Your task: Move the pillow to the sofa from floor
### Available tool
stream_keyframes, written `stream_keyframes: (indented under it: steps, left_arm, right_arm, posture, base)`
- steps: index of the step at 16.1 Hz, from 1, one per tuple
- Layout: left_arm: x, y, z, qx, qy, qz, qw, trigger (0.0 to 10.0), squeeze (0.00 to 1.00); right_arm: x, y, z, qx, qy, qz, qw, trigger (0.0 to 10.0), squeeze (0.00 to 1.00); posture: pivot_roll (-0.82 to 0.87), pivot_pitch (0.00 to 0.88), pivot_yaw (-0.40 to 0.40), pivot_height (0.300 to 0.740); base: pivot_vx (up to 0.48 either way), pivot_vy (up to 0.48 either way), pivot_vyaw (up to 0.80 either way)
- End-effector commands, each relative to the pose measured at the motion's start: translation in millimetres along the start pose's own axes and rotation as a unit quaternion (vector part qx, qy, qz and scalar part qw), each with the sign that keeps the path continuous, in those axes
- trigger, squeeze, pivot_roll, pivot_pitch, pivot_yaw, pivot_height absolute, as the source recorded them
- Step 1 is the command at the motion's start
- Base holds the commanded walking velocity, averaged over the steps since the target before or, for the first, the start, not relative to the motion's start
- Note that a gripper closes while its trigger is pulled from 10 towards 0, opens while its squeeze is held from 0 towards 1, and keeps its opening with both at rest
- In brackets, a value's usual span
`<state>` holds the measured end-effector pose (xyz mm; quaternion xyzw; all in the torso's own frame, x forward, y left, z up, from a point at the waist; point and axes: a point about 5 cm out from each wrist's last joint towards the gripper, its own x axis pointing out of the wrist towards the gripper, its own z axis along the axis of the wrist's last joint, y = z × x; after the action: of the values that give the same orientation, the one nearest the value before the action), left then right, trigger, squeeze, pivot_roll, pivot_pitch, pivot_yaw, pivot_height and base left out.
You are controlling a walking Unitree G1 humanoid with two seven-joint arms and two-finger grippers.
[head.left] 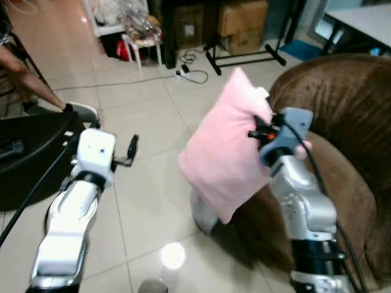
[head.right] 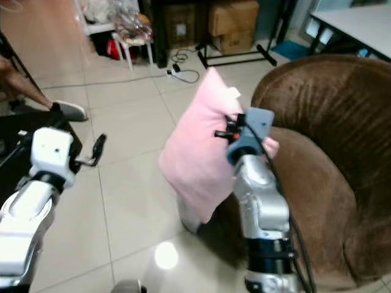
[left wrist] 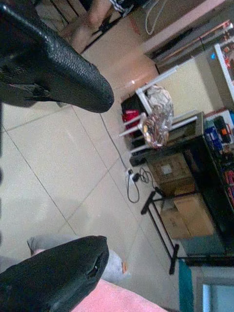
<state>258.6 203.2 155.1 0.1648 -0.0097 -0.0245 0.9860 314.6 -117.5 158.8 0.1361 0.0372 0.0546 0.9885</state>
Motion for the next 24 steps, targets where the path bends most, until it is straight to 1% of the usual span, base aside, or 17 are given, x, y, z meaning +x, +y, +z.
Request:
stream_keyframes:
  steps: [1, 3, 5, 7, 10, 15, 18, 24]
  left_arm:
    - [3.5, -4.7, 5.7, 0.002, -0.011, -0.01, 1.0, 10.0, 0.0]
    - [3.8, -4.9, 7.7, -0.002, -0.018, -0.015, 1.0, 10.0, 0.0]
    - [2.8, -5.4, 10.0, -0.009, -0.026, -0.02, 0.999, 10.0, 0.0]
    - [0.7, -5.7, 10.2, -0.012, -0.028, -0.023, 0.999, 10.0, 0.0]
    - [-0.8, -5.5, 10.7, -0.012, -0.03, -0.026, 0.999, 10.0, 0.0]
    - [-4.3, -3.1, 10.7, -0.012, -0.03, -0.021, 0.999, 10.0, 0.0]
    - [-5.7, -2.8, 10.4, -0.014, -0.03, -0.019, 0.999, 10.0, 0.0]
    - [-6.6, -2.0, 11.1, -0.017, -0.032, -0.017, 0.999, 10.0, 0.0]
  right_arm:
    - [-1.3, -7.3, 10.8, -0.004, -0.022, -0.008, 1.0, 10.0, 0.0]
    - [-0.6, -3.7, 10.0, 0.005, -0.02, -0.003, 1.0, 10.0, 0.0]
    - [-0.4, -1.4, 11.1, 0.016, -0.023, 0.003, 1.0, 10.0, 0.0]
    - [-1.0, -1.2, 9.5, 0.016, -0.021, 0.005, 1.0, 10.0, 0.0]
    - [-1.6, 1.1, 8.4, 0.015, -0.02, 0.012, 1.0, 10.0, 0.0]
    - [-1.7, 5.6, 6.9, 0.006, -0.015, 0.03, 0.999, 10.0, 0.0]
    - [0.0, 5.0, 6.0, 0.004, -0.009, 0.033, 0.999, 10.0, 0.0]
    - [1.6, 3.1, 5.6, -0.001, -0.006, 0.03, 1.0, 10.0, 0.0]
  posture:
    - [-0.11, 0.0, -0.021, 0.74]
    - [-0.11, 0.0, -0.025, 0.74]
    - [-0.1, 0.0, -0.029, 0.74]
    - [-0.1, 0.0, -0.03, 0.74]
    - [-0.09, 0.0, -0.032, 0.74]
    - [-0.08, 0.0, -0.045, 0.74]
    - [-0.08, 0.0, -0.051, 0.74]
    - [-0.07, 0.0, -0.057, 0.74]
  base:
    - [0.0, 0.0, 0.0]
    - [0.0, 0.0, -0.3]
    - [0.0, 0.0, -0.8]
    - [0.0, 0.0, -0.8]
    - [0.269, 0.0, -0.8]
    - [0.276, 0.0, 0.0]
    - [0.284, 0.0, 0.0]
    - [0.346, 0.0, -0.8]
